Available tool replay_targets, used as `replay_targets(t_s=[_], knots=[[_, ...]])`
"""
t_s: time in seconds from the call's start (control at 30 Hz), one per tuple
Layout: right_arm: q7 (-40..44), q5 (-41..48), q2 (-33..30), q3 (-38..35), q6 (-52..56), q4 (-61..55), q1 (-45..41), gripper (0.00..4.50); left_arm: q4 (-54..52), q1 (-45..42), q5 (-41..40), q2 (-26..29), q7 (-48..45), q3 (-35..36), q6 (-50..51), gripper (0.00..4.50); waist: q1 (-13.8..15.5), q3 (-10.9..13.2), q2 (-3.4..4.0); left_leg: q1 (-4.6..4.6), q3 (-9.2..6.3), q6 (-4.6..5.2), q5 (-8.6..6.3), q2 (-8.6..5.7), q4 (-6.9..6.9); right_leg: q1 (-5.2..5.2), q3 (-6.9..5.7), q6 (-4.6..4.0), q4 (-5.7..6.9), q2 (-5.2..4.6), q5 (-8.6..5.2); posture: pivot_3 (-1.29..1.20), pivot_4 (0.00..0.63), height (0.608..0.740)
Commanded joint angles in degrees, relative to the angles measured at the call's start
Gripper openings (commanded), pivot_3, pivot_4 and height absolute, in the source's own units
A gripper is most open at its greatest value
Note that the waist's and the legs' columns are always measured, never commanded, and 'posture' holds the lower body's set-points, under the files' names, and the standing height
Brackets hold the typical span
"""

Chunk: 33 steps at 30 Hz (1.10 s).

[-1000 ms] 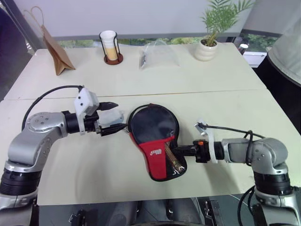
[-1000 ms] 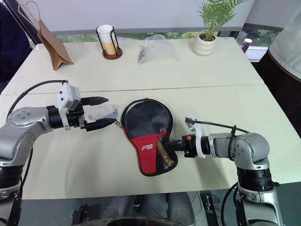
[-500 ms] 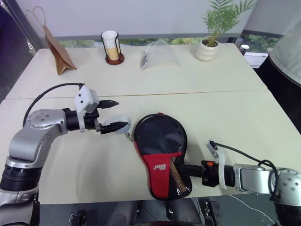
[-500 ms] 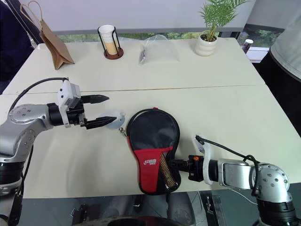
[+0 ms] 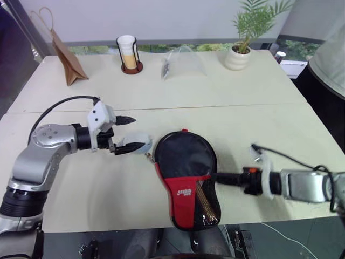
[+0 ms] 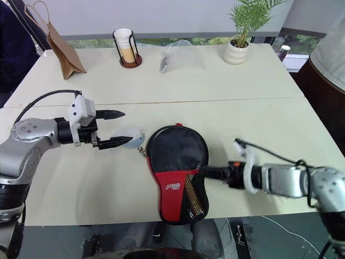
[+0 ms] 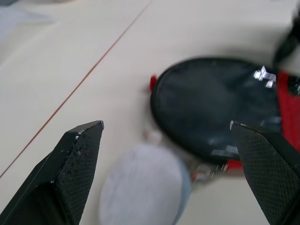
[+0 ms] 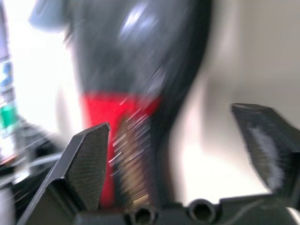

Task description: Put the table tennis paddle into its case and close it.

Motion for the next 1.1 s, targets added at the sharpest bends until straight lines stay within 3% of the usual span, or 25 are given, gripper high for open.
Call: replay_targets(t_s=[0.03,0.17,0.27,0.4,0.5,0.87,1.1], knots=[[10.8,-9.9,-1.9,-0.7,0.0,0.6,-6.7,4.48,0.9,-0.9,2.1,0.8,-0.9,-0.4,-3.7,4.5,-0.1,0.0,0.04,-0.01,0.0,0.0,0.0,0.0,-0.01,-0.02,0.0,0.0,-0.01,0.0,0.0,0.0,0.15,0.74],[22.6,-24.0,1.0,5.1,-3.7,-1.4,-20.1,4.48,2.6,-1.7,3.8,0.9,-1.3,-1.1,-5.8,4.5,-0.4,0.1,0.12,-0.09,0.03,0.0,0.0,0.03,-0.03,-0.14,0.0,0.01,-0.02,0.01,0.01,0.0,0.15,0.74],[31.2,-38.6,4.1,13.8,-10.6,-5.6,-25.2,4.48,4.1,-1.6,6.1,1.3,-1.7,-2.2,-8.1,4.5,-0.3,0.1,0.11,-0.09,0.03,0.0,-0.01,0.05,-0.06,-0.17,0.0,0.03,0.0,0.03,0.01,0.0,0.15,0.74],[40.8,-58.5,8.1,26.0,-23.8,-7.2,-26.2,4.48,6.6,-1.6,8.5,1.1,-2.2,-3.4,-11.1,4.5,0.0,0.1,0.11,-0.12,0.03,0.04,-0.04,-0.02,-0.06,-0.18,-0.01,0.25,-0.01,-0.02,0.12,0.0,0.15,0.74],[44.8,-68.1,11.6,31.7,-30.4,-5.2,-25.0,4.48,7.7,-2.0,9.1,0.3,-2.2,-3.9,-11.7,4.5,-0.1,0.1,0.1,-0.13,0.03,0.06,-0.05,-0.09,0.0,-0.17,-0.01,0.27,-0.02,-0.04,0.13,0.0,0.15,0.74],[51.2,-83.2,21.2,36.1,-34.8,6.2,-19.6,4.48,10.8,-3.0,12.9,-1.2,-3.2,-8.0,-15.9,4.5,-0.6,0.1,0.07,0.04,0.02,0.03,-0.04,-0.02,-0.01,-0.14,0.02,0.27,0.16,0.05,0.15,0.0,0.15,0.74],[52.5,-85.8,23.5,34.2,-33.4,7.0,-18.4,4.48,14.8,-4.2,17.9,-2.0,-1.8,-10.5,-19.9,4.5,-0.7,0.0,0.07,0.59,0.0,0.01,-0.05,0.01,-0.12,0.1,0.02,0.26,0.18,0.08,0.14,0.0,0.15,0.74]])
